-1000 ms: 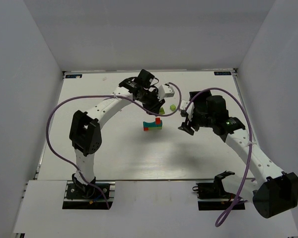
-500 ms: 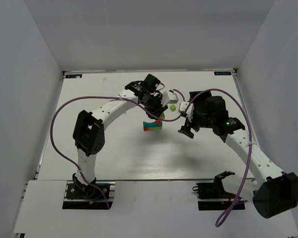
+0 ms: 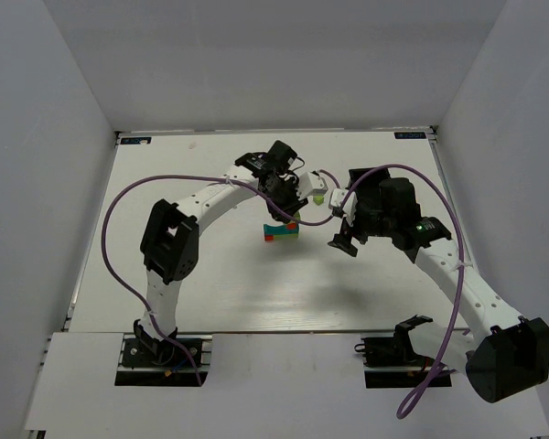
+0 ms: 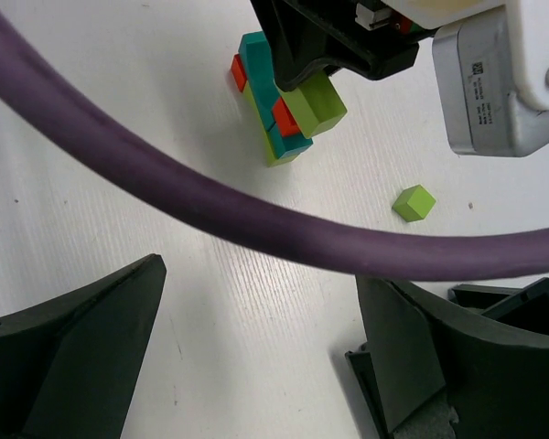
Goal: Build the wood block tower
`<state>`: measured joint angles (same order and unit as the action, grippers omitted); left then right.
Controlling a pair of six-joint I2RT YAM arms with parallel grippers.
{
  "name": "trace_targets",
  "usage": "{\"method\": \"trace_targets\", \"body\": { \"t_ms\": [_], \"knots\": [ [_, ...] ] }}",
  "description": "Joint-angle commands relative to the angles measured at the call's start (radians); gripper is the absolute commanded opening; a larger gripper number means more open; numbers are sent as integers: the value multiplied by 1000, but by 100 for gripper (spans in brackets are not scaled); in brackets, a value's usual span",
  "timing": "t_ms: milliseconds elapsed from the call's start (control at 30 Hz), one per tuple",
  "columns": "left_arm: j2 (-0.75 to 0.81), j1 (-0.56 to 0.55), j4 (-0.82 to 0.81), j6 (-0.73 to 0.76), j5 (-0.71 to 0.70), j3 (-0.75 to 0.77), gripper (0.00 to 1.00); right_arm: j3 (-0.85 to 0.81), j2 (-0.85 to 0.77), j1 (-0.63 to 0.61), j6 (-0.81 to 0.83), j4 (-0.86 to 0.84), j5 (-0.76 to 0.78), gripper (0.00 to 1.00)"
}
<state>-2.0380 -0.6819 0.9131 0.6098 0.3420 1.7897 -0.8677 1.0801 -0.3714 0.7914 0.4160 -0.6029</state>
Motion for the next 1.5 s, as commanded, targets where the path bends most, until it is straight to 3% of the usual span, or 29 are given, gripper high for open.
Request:
{"method": "trace_targets", "body": {
  "t_ms": [0,867,1467],
  "knots": [
    [22,-1,-3,15,-1,37,0,9,-2,2,8,9,-18,90],
    [32,8,33,156,48,46,0,6,3,5,16,24,-35,90],
    [22,-1,43,174,68,46,4,12,1,3,20,24,-35,90]
  ]
}}
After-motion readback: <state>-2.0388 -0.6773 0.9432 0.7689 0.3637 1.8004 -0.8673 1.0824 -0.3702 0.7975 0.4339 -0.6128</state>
